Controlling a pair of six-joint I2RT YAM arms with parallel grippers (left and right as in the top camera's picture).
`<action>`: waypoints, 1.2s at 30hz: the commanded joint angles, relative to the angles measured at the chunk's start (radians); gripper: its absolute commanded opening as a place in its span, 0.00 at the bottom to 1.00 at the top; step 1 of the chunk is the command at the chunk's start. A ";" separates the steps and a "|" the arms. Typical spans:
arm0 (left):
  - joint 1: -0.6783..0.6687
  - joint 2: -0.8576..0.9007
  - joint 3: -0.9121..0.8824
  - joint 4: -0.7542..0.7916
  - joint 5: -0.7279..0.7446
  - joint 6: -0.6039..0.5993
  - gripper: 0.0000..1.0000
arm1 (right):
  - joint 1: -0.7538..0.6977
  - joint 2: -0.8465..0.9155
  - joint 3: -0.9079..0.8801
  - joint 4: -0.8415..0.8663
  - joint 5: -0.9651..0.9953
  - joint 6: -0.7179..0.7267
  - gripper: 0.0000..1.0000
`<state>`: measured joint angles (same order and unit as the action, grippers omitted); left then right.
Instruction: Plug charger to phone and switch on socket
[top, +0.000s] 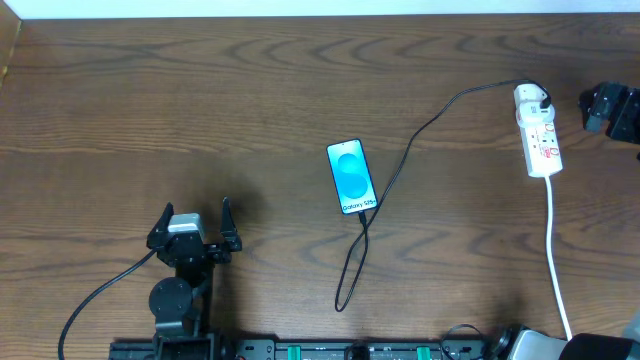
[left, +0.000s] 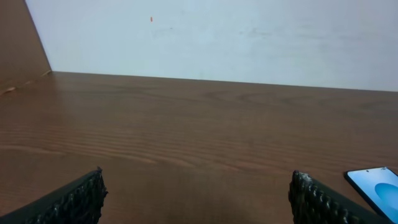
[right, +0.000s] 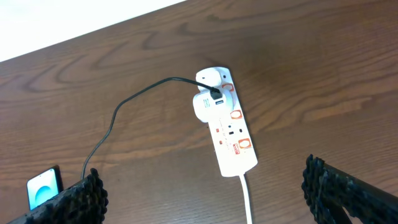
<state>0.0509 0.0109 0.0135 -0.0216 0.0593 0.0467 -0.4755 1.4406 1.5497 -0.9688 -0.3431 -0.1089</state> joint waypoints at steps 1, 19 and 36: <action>0.005 -0.007 -0.010 -0.045 0.019 0.016 0.94 | 0.006 -0.007 0.004 -0.001 -0.002 0.011 0.99; 0.005 -0.006 -0.010 -0.045 0.019 0.016 0.94 | 0.006 -0.007 0.004 -0.001 -0.002 0.011 0.99; 0.005 -0.007 -0.010 -0.045 0.019 0.016 0.94 | 0.006 -0.008 0.004 0.011 0.014 0.007 0.99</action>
<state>0.0509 0.0109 0.0135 -0.0216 0.0612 0.0528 -0.4755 1.4406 1.5497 -0.9672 -0.3420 -0.1093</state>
